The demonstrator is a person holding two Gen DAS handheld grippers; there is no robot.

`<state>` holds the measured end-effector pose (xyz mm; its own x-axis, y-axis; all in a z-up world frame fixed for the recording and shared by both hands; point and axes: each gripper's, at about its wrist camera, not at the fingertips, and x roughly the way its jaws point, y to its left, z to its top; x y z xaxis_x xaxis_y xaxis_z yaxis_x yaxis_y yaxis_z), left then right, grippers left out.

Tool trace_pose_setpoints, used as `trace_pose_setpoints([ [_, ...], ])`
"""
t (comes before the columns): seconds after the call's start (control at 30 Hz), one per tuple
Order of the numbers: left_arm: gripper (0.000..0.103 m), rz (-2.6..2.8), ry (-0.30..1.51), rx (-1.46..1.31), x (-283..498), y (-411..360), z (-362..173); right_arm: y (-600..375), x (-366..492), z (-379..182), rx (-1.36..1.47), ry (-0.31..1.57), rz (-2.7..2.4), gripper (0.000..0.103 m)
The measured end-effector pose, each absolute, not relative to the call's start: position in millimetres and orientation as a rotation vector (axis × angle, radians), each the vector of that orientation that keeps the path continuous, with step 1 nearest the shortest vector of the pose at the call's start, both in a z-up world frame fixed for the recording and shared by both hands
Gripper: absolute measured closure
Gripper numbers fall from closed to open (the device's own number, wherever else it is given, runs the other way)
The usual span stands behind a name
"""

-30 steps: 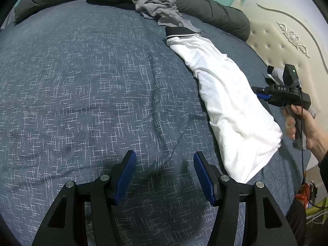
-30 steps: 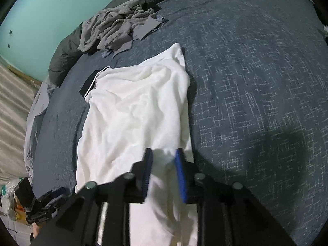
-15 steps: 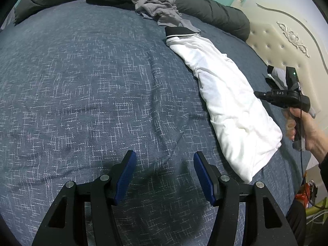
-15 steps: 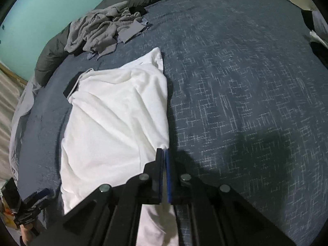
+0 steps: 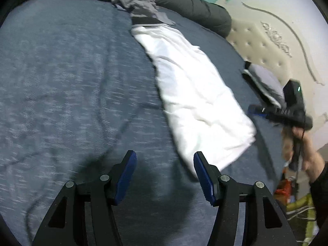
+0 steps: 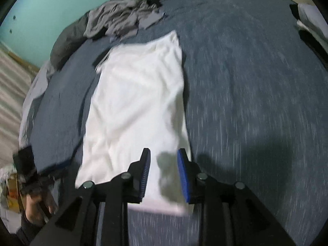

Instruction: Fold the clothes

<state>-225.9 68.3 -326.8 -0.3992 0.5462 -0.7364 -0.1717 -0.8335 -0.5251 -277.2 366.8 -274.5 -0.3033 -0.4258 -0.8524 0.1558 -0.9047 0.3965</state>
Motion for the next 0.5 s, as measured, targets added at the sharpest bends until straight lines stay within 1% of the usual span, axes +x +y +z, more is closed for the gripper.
trace_pose_setpoints([
  [0.1,0.041,2.22,-0.553,-1.4,-226,79,-329,364,-261,-282,1.616,-0.282,-2.256,0.076],
  [0.2,0.041,2.198,-0.581,-1.428,-227,88,-332,368,-253,-289,1.625,-0.315,-2.273,0.076],
  [0.3,0.041,2.189,-0.589,-1.445,-228,95,-333,368,-251,-291,1.609,-0.305,-2.275,0.077],
  [0.33,0.041,2.187,-0.593,-1.457,-230,97,-335,368,-251,-292,1.607,-0.3,-2.276,0.08],
  [0.37,0.042,2.184,-0.599,-1.471,-234,99,-337,369,-251,-293,1.604,-0.297,-2.276,0.088],
  [0.4,0.042,2.175,-0.608,-1.482,-237,100,-339,370,-250,-293,1.597,-0.302,-2.278,0.092],
  [0.43,0.047,2.163,-0.612,-1.49,-240,103,-341,372,-250,-294,1.589,-0.308,-2.279,0.093],
  [0.47,0.058,2.157,-0.608,-1.499,-241,105,-343,373,-249,-295,1.579,-0.317,-2.278,0.097],
  [0.5,0.064,2.15,-0.598,-1.51,-242,107,-344,374,-248,-294,1.569,-0.323,-2.28,0.097],
])
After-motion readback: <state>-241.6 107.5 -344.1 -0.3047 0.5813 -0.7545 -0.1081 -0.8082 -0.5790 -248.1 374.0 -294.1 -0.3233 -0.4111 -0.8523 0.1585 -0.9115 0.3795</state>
